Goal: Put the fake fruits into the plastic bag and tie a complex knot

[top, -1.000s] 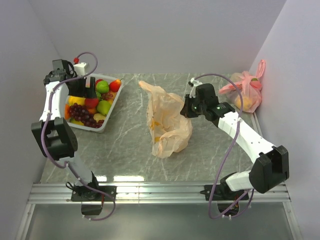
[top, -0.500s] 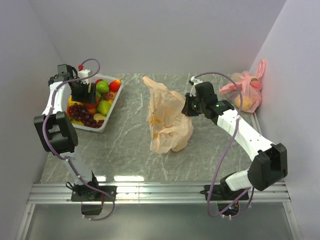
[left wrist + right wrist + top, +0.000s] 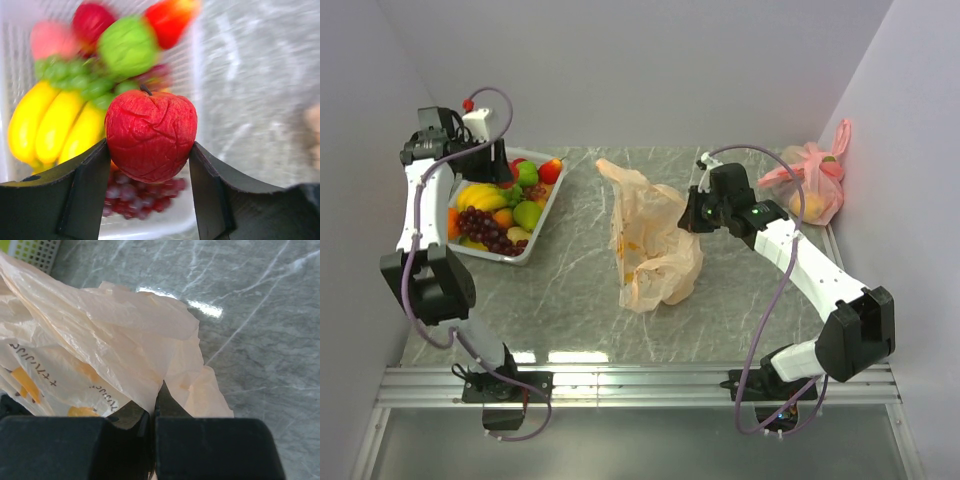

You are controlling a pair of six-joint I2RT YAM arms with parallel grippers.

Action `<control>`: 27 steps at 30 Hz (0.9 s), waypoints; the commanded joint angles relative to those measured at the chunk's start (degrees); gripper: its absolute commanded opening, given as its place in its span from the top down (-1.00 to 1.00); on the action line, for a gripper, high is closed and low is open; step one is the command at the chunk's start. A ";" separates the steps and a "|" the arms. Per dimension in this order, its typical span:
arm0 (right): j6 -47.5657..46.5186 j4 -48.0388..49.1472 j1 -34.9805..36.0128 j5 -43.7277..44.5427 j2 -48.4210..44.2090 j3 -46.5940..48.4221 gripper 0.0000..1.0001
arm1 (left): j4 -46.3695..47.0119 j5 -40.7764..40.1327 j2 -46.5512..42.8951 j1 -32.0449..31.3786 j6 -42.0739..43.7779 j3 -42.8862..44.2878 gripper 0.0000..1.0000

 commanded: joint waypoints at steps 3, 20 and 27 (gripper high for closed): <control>2.40 3.60 0.34 -4.20 -0.40 -0.13 1.00 | 0.98 7.91 -11.53 -12.09 -3.03 -2.02 -0.08; 7.32 2.90 0.08 -8.34 4.70 0.48 1.00 | 16.11 2.93 -14.71 -47.97 -16.31 -18.91 -0.11; 6.35 2.81 -0.19 -6.32 3.56 -2.33 1.00 | 16.02 -1.56 -11.10 -47.80 -15.35 -16.81 -0.99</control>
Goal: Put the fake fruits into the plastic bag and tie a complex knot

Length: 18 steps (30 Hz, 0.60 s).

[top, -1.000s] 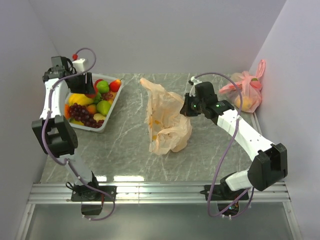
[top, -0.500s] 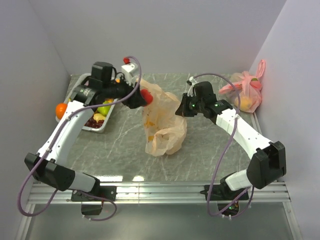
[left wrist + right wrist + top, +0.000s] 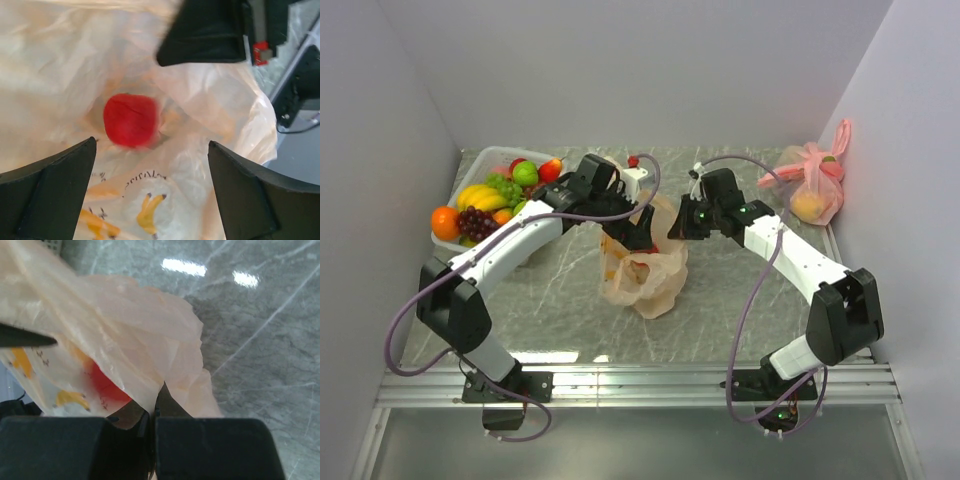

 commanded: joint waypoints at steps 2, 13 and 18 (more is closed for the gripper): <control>-0.49 0.93 -0.10 1.48 -2.24 -1.28 1.00 | 1.97 -1.97 -3.10 0.83 0.83 4.06 -0.99; -3.12 1.28 0.52 8.86 -6.98 -3.48 1.00 | -4.96 2.54 -19.53 28.56 -4.44 4.96 -0.99; -3.74 1.98 2.01 12.03 -9.27 -4.97 1.00 | -10.94 -4.67 -21.56 43.97 -8.12 1.45 -0.99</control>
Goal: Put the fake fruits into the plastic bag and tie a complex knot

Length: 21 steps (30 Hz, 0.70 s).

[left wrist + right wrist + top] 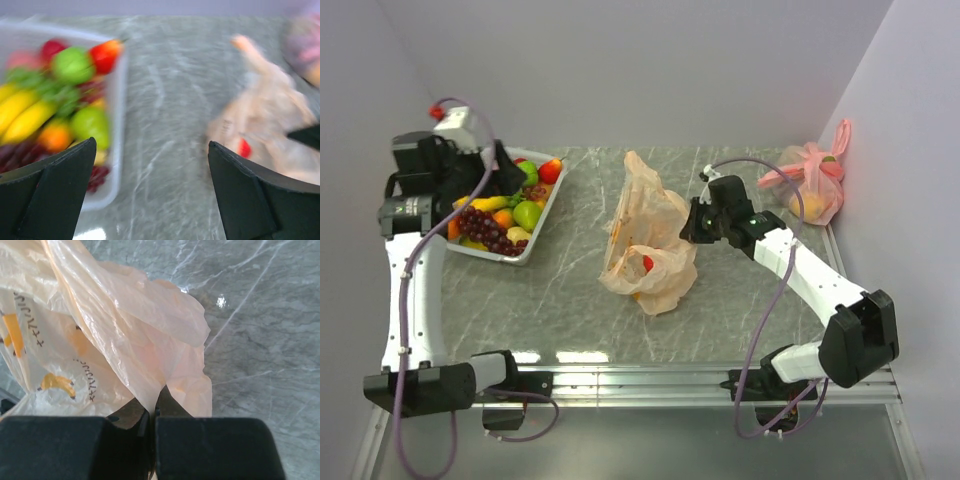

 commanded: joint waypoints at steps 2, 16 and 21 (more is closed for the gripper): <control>-1.58 1.99 1.66 3.51 -3.11 -1.24 1.00 | -7.52 -5.32 0.34 10.80 -4.81 -2.93 -0.99; -1.75 2.34 2.54 2.28 -3.55 -1.42 1.00 | -1.55 -21.67 6.30 13.98 -15.71 -12.87 -0.99; -1.75 2.25 2.54 1.66 -3.99 -1.77 1.00 | 1.87 -22.28 10.87 14.42 -17.91 -13.31 -0.99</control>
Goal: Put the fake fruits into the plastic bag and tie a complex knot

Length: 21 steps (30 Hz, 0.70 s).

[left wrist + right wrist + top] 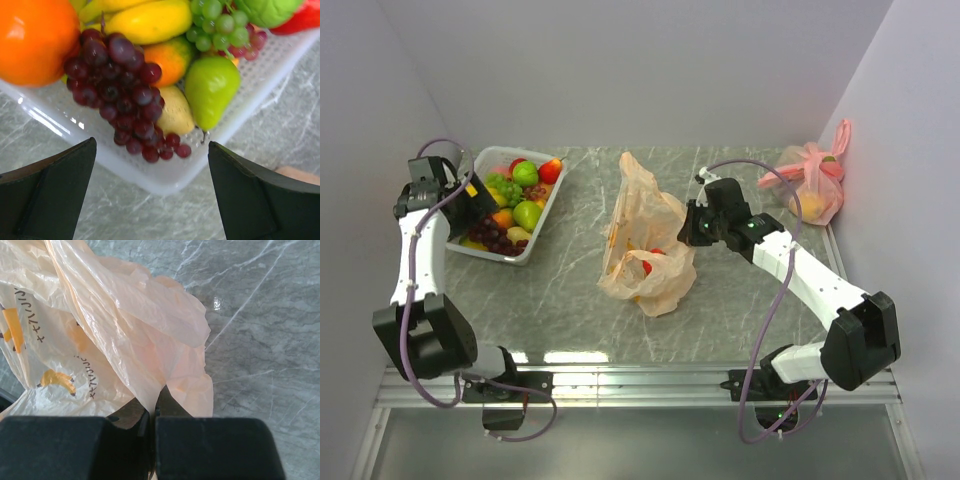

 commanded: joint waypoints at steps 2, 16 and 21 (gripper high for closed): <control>-0.73 1.88 0.33 -0.52 -2.63 -0.63 1.00 | 6.07 -2.83 2.58 0.43 -3.03 -0.48 -0.99; -0.90 1.53 0.33 -0.79 -1.67 -0.19 1.00 | 11.43 -6.53 10.49 0.26 -5.40 -3.63 -0.92; -0.82 1.70 0.33 -0.52 -1.40 -0.28 1.00 | 12.67 -4.07 12.95 -0.18 -5.93 -3.99 -0.85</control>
